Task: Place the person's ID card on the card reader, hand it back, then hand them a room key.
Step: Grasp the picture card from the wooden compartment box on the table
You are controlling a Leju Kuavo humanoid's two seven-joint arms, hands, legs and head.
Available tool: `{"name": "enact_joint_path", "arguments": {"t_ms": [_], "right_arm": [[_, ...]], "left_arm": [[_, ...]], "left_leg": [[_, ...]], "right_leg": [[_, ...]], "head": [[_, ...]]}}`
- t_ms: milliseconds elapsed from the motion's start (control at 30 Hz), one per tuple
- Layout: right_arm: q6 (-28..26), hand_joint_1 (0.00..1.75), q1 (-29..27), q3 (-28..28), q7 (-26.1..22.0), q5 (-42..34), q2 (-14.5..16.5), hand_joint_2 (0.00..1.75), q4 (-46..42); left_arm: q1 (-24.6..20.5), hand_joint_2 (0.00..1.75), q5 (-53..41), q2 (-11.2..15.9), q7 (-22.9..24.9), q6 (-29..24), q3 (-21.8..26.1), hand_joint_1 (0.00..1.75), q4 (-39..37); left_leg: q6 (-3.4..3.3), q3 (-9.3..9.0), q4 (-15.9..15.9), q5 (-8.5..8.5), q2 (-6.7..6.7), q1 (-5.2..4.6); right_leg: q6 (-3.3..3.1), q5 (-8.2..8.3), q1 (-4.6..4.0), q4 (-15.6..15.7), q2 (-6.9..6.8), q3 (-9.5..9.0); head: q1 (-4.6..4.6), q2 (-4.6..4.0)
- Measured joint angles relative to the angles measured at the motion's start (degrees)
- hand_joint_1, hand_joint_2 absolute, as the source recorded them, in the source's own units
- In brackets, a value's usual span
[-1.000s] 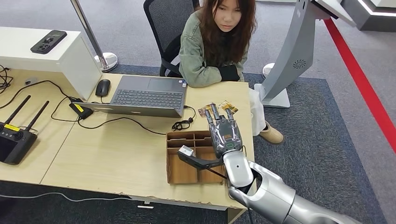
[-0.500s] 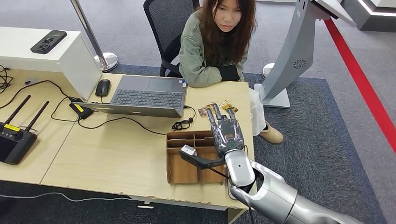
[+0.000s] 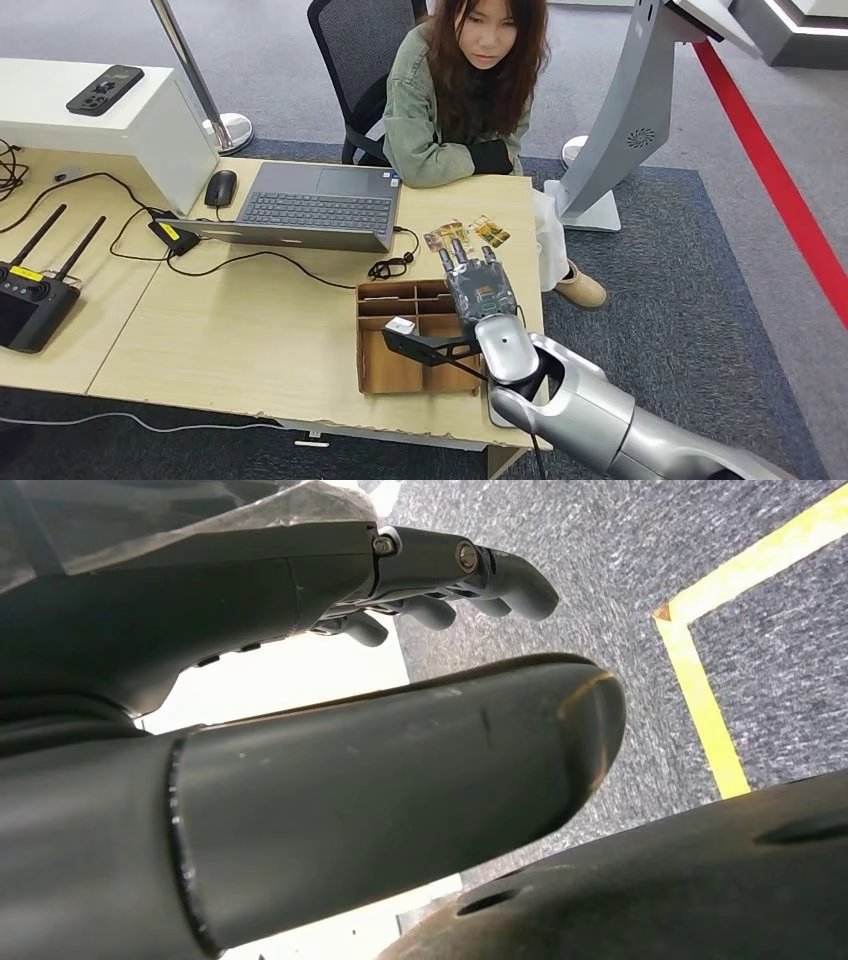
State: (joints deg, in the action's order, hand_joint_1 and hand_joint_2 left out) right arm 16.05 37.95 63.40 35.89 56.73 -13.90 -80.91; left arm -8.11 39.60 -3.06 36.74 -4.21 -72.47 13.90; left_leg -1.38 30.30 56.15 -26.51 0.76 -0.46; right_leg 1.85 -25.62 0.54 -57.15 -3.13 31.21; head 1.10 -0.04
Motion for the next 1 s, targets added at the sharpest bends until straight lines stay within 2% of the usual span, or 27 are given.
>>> {"name": "enact_joint_path", "arguments": {"t_ms": [200,533,767,1000], "right_arm": [[2.1,0.09,1.4,2.2,0.0,-2.3,0.2,1.75,-1.1],[0.3,0.17,3.2,4.3,0.0,-2.4,0.9,1.75,-1.6],[-1.8,0.17,4.3,4.7,0.0,-1.2,1.4,1.75,-1.6],[-1.6,0.18,5.1,4.6,0.1,0.8,1.7,1.75,-1.9]], "left_arm": [[0.1,0.0,0.6,-0.1,0.0,-0.3,0.3,0.0,0.0],[0.2,0.0,0.9,-0.2,-0.2,-0.2,0.7,0.0,0.0],[0.2,0.0,1.3,-0.2,-0.2,-0.3,0.8,0.0,0.0],[0.3,0.0,1.5,-0.4,-0.5,-0.5,1.1,0.0,0.0]], "left_leg": [[0.01,0.01,0.0,0.0,-0.01,0.0],[0.0,0.03,0.0,0.0,-0.01,0.0],[0.01,0.02,0.0,0.0,-0.01,0.0],[0.01,0.02,0.0,0.0,-0.01,0.0]], "right_leg": [[0.0,0.0,0.0,0.0,0.0,0.02],[0.0,0.0,0.0,0.0,-0.01,0.02],[0.0,0.0,0.0,0.0,-0.01,0.02],[0.0,0.0,0.0,0.0,-0.01,0.02]], "head": [[-0.01,0.0],[0.0,0.0],[0.01,0.0],[0.0,0.0]]}}
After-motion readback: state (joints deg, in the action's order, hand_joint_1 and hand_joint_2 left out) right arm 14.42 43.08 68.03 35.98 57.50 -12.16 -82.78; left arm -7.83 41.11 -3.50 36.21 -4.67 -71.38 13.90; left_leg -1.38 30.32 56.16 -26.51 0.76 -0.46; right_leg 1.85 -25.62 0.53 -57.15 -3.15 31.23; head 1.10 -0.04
